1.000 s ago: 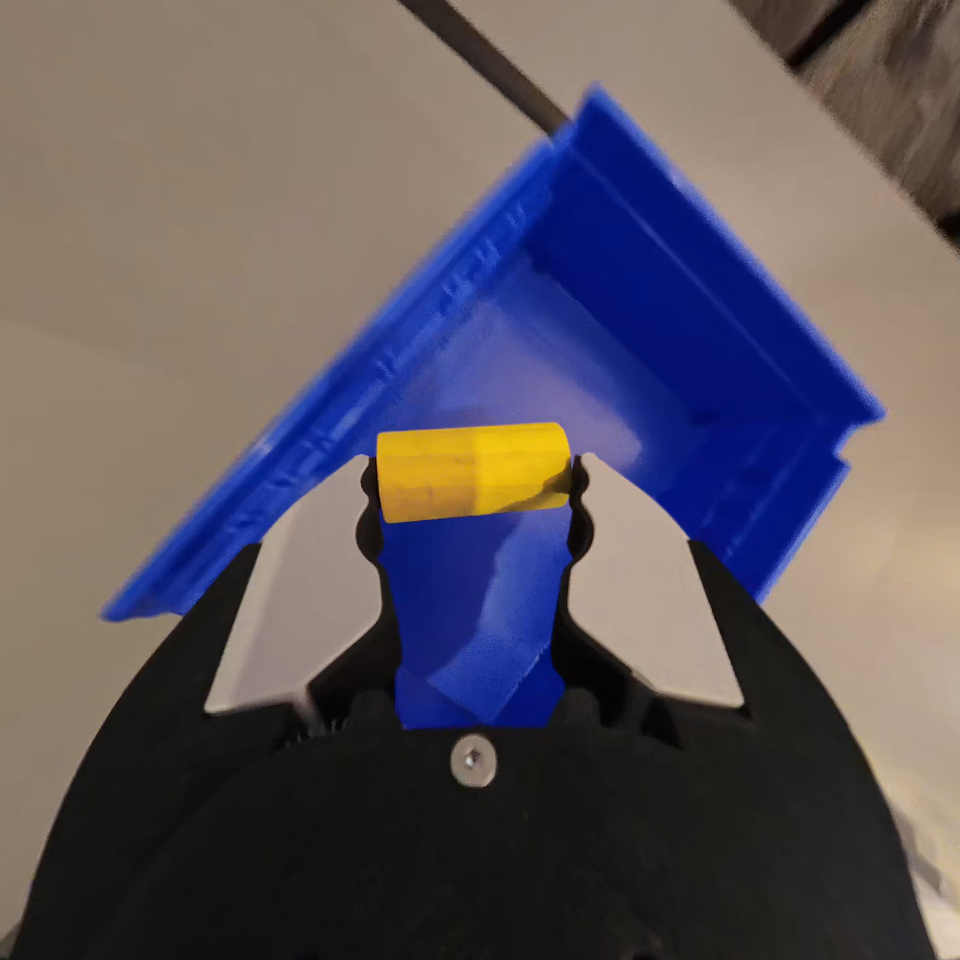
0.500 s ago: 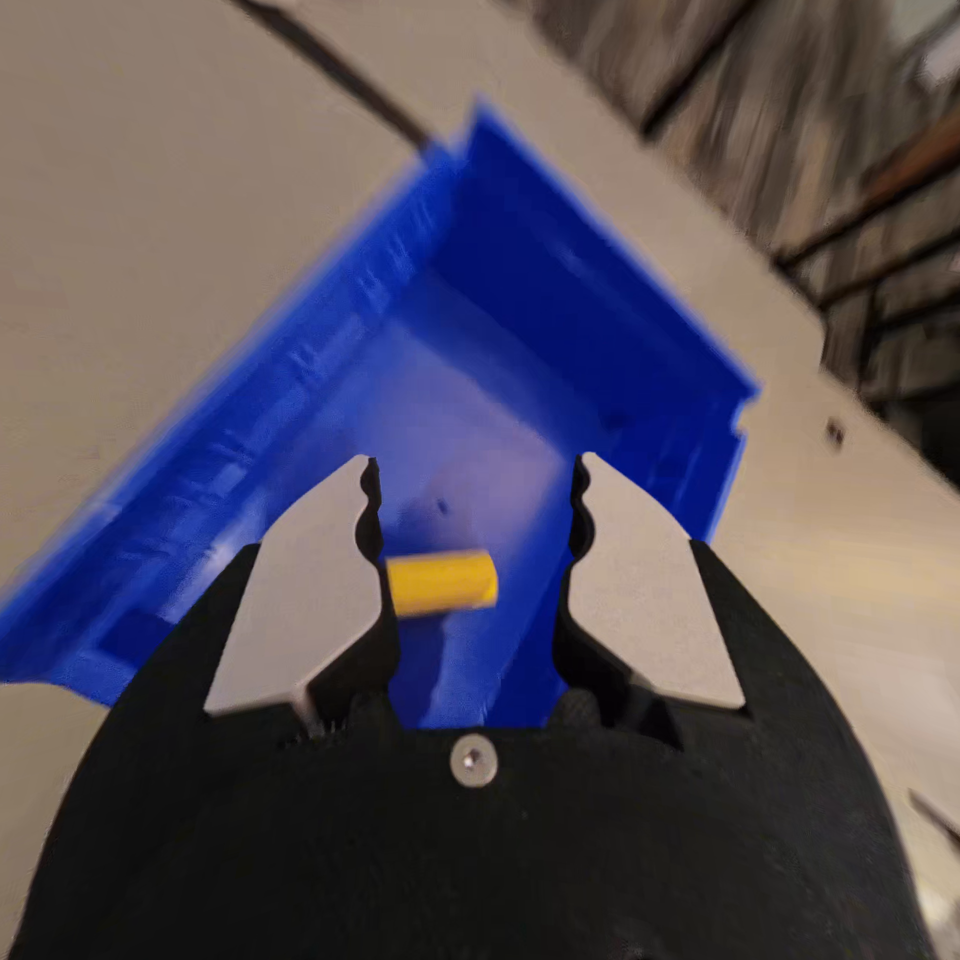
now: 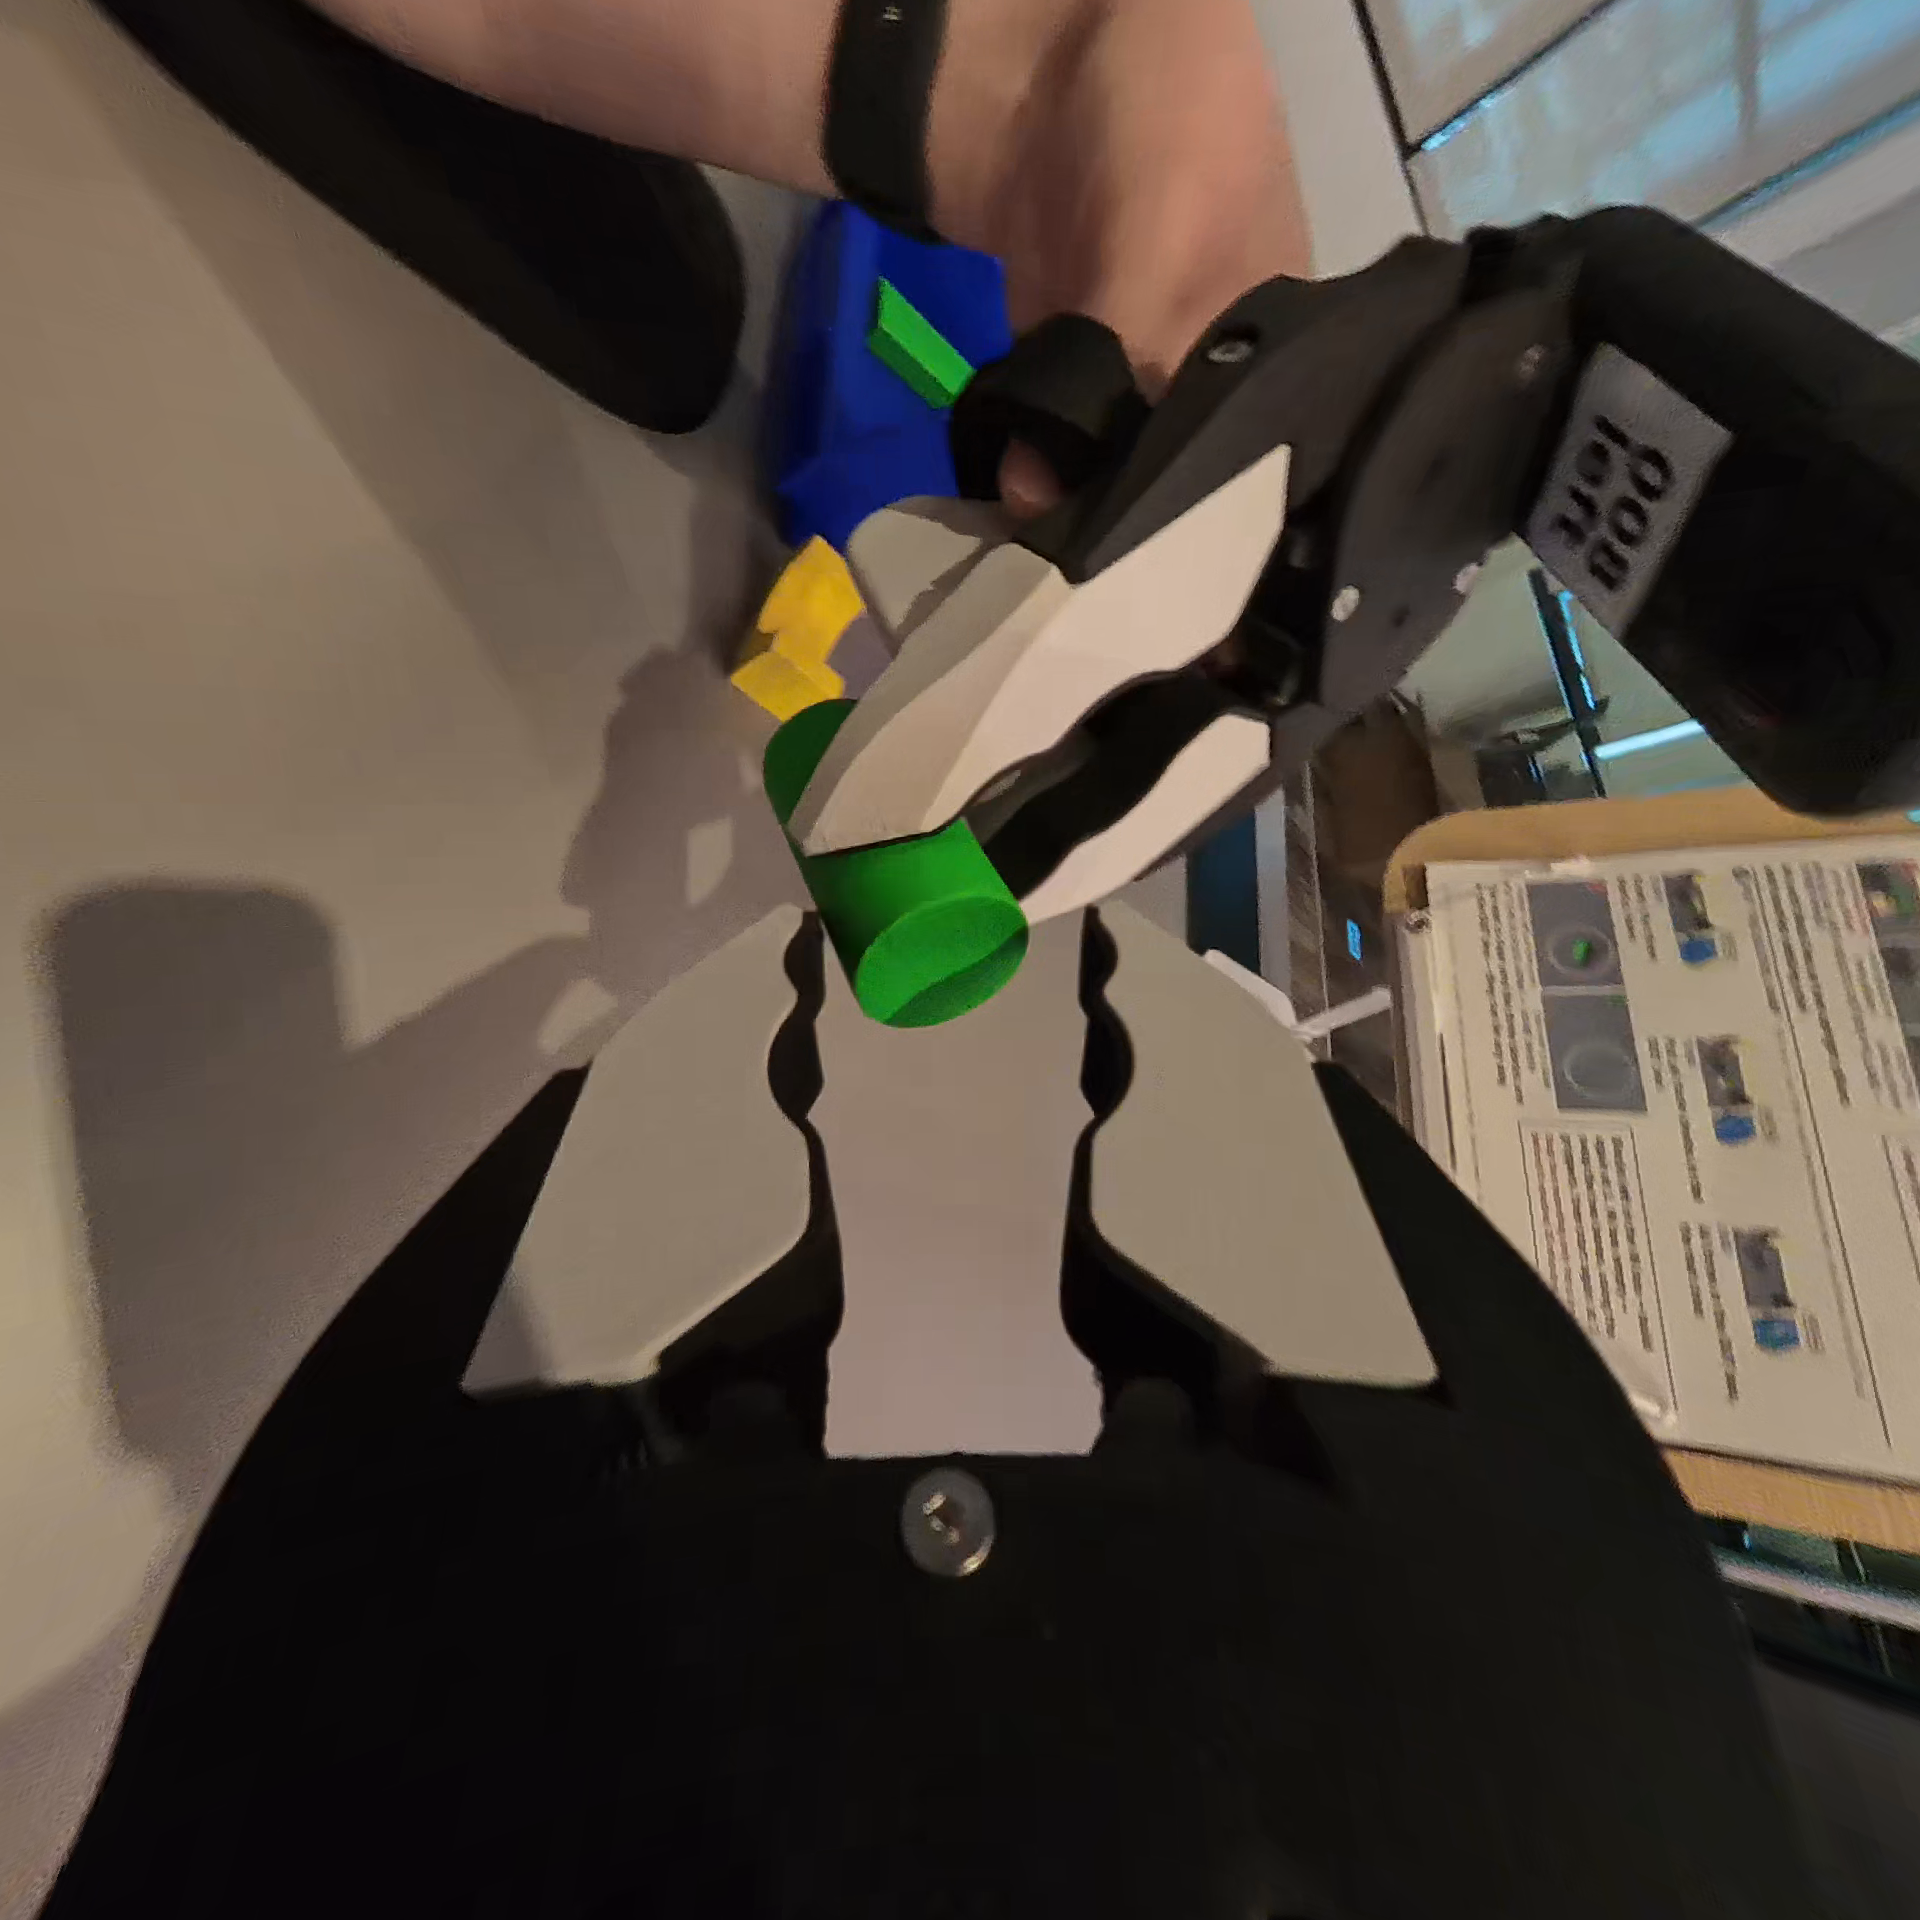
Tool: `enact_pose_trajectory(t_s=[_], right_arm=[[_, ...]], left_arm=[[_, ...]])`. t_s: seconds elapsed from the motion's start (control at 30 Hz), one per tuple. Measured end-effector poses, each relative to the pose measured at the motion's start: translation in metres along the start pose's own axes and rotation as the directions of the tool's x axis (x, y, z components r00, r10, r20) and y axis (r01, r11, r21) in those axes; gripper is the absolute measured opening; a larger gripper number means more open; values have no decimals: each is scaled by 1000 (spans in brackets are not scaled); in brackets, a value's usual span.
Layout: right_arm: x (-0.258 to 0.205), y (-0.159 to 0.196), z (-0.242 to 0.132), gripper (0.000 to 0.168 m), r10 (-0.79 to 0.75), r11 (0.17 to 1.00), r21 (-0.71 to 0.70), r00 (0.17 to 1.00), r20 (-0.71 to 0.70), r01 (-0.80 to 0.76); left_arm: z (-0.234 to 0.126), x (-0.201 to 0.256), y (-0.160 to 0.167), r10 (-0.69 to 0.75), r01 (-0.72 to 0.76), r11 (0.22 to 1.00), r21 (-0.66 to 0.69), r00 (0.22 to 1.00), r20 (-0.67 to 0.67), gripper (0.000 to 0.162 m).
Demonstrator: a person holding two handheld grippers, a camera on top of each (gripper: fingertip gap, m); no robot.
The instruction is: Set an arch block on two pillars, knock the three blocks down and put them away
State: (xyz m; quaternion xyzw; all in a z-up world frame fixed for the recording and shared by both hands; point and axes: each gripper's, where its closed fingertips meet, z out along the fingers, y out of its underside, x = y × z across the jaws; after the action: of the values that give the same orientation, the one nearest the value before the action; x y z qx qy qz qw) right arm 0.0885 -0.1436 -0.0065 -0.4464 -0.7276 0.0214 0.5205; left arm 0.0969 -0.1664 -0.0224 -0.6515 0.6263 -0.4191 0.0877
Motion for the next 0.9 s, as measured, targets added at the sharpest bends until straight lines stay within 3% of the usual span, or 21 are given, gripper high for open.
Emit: enact_pose_trajectory(t_s=[0.1, 0.23, 0.3, 0.37, 0.47, 0.57, 0.67, 0.77, 0.9], right_arm=[[-12, -8, -3, 38, -40, 999, 10, 998, 45, 40], [-17, -9, -10, 36, -29, 1000, 8, 999, 35, 28], [-14, -1, -17, 36, -2, 1000, -18, 1000, 15, 2], [1, 22, -35, 36, 20, 995, -97, 998, -54, -25], [44, 91, -82, 36, 145, 945, -254, 961, -237, -205], [75, 185, -136, 36, 343, 791, -342, 831, -437, -507], [74, 258, -173, 35, 494, 584, -350, 662, -564, -733], [59, 306, -188, 35, 544, 408, -363, 543, -640, -837], [29, 342, -181, 35, 615, 213, -382, 427, -663, -899]], left_arm=[[3, 9, 2, 35, -36, 999, -26, 999, -14, 34], [3, 12, 1, 25, -26, 999, -21, 999, -35, 38], [-7, -7, 20, -12, 23, 994, -107, 995, 95, 56], [-27, -27, 58, 6, 69, 962, -264, 962, 272, 59], [-49, -47, 102, 67, 151, 887, -436, 892, 447, 64], [-50, -61, 122, 78, 224, 828, -515, 862, 501, 68], [-43, -65, 141, 65, 260, 767, -586, 878, 475, 66], [-42, -73, 153, 95, 277, 718, -638, 869, 485, 64], [-38, -80, 164, 101, 292, 681, -672, 871, 482, 58]])
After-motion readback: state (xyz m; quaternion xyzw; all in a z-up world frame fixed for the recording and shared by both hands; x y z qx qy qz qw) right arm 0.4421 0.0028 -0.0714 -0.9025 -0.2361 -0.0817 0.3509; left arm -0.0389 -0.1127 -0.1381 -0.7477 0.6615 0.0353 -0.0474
